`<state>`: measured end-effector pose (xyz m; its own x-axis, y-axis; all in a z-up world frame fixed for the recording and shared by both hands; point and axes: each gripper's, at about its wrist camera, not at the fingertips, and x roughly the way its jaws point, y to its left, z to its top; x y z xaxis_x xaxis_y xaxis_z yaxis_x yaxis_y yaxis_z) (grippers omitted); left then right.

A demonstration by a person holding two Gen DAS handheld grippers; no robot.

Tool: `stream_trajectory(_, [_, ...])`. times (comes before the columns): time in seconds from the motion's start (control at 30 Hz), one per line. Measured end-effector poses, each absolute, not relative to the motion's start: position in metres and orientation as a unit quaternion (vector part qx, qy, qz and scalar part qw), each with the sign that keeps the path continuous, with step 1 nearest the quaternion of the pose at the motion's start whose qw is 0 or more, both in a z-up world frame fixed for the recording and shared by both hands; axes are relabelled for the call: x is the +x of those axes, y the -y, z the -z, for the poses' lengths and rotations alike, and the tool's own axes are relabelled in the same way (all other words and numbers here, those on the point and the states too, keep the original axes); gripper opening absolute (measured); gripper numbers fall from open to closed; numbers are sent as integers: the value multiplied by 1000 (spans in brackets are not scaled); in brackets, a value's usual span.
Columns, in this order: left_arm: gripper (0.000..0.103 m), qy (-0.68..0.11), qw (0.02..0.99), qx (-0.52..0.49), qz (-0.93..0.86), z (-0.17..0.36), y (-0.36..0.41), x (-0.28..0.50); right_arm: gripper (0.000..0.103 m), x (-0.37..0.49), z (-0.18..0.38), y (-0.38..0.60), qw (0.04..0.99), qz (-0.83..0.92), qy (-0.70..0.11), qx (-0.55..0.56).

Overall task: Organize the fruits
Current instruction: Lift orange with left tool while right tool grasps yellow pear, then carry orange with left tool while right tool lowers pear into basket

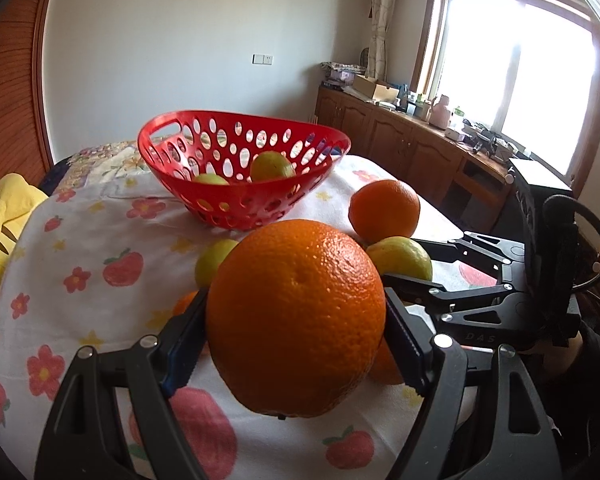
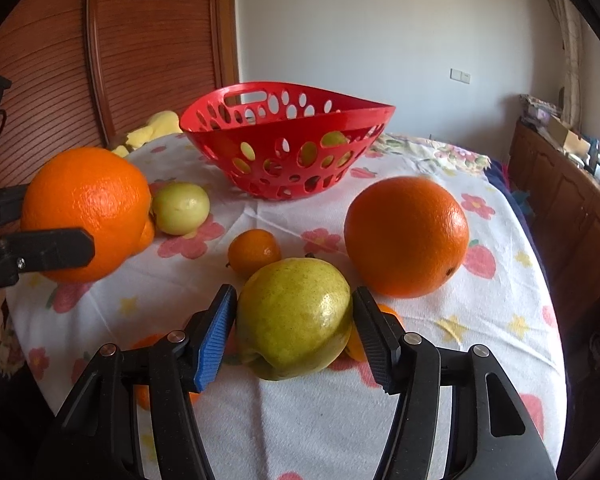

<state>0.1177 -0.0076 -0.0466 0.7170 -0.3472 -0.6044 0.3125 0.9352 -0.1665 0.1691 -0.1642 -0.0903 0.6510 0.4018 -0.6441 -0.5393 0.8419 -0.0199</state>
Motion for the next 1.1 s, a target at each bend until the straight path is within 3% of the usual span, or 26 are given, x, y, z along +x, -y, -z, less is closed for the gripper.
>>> stream_trajectory(0.8, [80, -284, 943, -15, 173, -7, -10, 189, 61, 205, -8, 141, 901, -317, -243, -167])
stream_trajectory(1.1, [80, -290, 944, -10, 155, -6, -27, 224, 61, 257, -6, 112, 885, -336, -265, -183])
